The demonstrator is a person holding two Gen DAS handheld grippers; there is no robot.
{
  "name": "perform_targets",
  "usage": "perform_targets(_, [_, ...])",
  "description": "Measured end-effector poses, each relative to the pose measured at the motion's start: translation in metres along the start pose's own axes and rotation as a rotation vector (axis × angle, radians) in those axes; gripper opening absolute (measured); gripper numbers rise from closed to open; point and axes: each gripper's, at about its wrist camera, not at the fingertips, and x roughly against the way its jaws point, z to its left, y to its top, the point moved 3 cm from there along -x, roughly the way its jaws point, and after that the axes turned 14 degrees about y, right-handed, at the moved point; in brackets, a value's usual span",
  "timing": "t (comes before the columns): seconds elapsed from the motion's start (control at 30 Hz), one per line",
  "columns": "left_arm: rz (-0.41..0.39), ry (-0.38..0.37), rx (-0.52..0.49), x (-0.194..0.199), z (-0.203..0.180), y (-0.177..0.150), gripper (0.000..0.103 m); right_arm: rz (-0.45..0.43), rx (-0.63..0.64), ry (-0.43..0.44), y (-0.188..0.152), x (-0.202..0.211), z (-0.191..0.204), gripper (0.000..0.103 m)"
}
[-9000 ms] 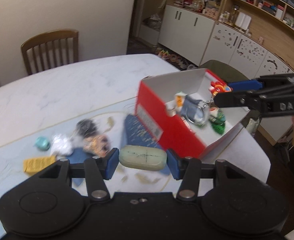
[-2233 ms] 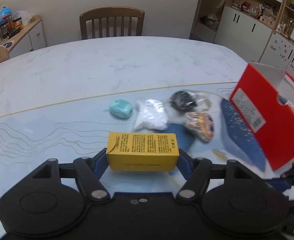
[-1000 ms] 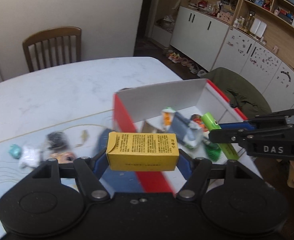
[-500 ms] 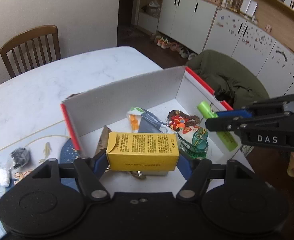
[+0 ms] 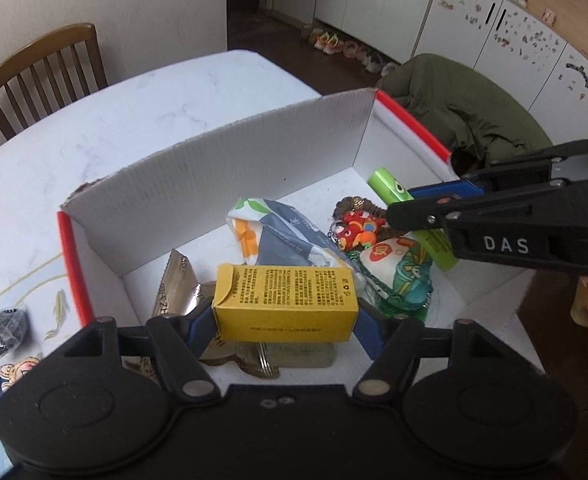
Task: Organize objects
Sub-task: 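Carry the yellow box and green battery with both grippers into the shoebox, then open both grippers to release the yellow box and battery in the box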
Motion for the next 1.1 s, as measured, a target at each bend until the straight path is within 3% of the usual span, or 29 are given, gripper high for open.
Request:
perform_targets(0.5, [0.117,0.020,-0.064,-0.040,-0.011,0.011,0.069,0.129,0.027,-0.014,0.010,-0.053,-0.009,0.016])
perform_targets(1.1, [0.227,-0.024,-0.087,-0.061,-0.018,0.005,0.072,0.169,0.037,0.004,0.004,-0.062,-0.012,0.016])
